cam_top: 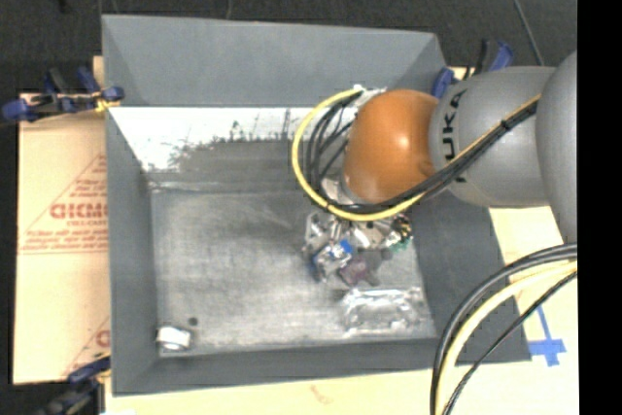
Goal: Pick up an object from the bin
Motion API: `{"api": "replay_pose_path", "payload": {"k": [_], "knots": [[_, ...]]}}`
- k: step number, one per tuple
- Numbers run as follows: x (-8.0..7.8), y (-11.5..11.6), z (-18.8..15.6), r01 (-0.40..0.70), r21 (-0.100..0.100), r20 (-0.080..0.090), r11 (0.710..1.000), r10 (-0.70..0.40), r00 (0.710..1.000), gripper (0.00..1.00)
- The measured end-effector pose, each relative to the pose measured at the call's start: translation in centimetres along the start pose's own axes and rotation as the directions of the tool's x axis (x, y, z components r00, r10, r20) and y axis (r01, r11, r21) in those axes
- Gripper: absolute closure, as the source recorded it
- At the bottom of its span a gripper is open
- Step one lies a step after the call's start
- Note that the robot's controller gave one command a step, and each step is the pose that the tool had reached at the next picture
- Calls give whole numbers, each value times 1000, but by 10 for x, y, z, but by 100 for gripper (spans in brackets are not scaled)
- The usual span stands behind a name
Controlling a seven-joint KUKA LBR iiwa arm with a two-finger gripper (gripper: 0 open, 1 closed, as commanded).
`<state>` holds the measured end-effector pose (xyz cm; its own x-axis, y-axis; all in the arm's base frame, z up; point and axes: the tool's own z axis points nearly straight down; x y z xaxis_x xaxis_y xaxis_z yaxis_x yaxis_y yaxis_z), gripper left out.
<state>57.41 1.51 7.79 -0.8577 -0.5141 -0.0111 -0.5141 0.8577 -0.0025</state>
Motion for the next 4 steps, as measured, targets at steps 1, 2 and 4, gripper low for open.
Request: {"api": "replay_pose_path", "payload": {"k": [1,2,4], "knots": [[0,0,0,-1,0,0,1000,1,1000,100],[0,0,0,-1,0,0,1000,1,1000,100],[0,0,0,-2,0,0,1000,2,1000,100]]}}
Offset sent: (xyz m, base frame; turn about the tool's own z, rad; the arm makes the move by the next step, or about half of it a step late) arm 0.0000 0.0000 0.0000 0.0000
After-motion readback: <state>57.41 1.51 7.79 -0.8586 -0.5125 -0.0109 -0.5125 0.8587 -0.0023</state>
